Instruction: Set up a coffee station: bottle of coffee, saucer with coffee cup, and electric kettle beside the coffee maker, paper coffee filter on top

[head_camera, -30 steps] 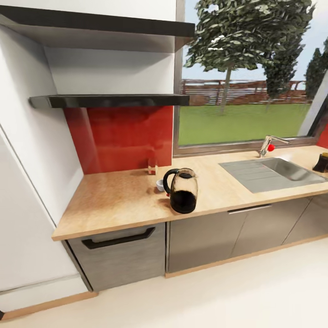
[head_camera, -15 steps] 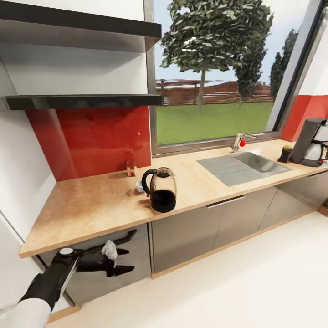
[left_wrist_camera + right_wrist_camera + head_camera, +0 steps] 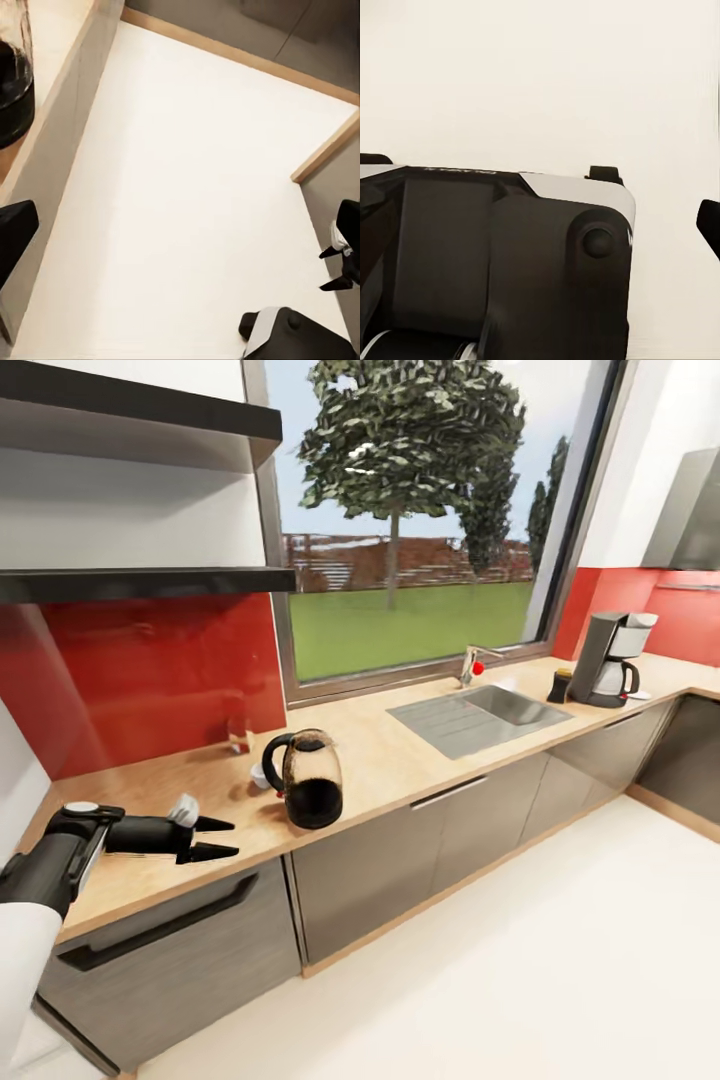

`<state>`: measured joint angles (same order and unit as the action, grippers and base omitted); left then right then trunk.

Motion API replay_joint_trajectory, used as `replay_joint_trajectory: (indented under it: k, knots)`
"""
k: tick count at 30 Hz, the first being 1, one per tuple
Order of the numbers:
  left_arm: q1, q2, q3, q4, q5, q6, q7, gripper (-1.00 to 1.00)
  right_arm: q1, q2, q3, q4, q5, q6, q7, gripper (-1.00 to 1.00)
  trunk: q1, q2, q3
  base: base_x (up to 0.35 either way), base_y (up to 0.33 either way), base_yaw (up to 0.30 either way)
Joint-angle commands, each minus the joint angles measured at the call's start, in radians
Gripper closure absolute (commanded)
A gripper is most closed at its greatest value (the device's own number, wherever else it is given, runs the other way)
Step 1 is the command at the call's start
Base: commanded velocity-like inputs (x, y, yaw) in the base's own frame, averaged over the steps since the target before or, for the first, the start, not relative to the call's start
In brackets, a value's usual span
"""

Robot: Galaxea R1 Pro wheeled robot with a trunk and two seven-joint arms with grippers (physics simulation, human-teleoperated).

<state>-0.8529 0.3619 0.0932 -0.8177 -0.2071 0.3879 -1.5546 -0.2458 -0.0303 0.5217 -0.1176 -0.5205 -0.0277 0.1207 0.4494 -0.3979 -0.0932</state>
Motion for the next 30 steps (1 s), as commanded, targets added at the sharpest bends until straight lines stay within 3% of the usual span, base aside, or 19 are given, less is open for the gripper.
replay_joint_trajectory:
  k: [1,3,5,9,30]
  knots:
    - [-0.001,0.006,0.003,-0.001,-0.010,0.010,-0.006,-1.00,-0.001,0.000,0.008,0.001,-0.010,-0.003,0.004,-1.00,0.001,-0.002,-0.002,0.000,0.000,-0.300]
    - [-0.002,0.012,0.003,-0.001,-0.011,0.009,-0.006,-1.00,-0.001,0.000,0.008,0.001,-0.010,-0.003,0.004,-1.00,0.001,-0.002,-0.002,0.000,0.000,-0.300]
    - [-0.002,0.038,0.004,-0.003,-0.011,0.010,-0.007,-1.00,-0.001,-0.001,0.007,0.001,-0.010,-0.003,0.004,-1.00,0.001,-0.002,-0.002,0.000,0.000,-0.300]
    - [-0.002,0.052,0.005,-0.003,-0.011,0.010,-0.006,-1.00,-0.001,-0.002,0.008,0.001,-0.009,-0.003,0.003,-1.00,0.001,-0.002,-0.002,0.108,0.011,-0.184]
    - [0.012,0.050,0.005,-0.001,-0.011,0.005,0.005,-1.00,-0.001,-0.002,0.009,0.000,-0.009,-0.004,0.004,-1.00,0.001,-0.002,-0.002,0.298,0.146,-0.007]
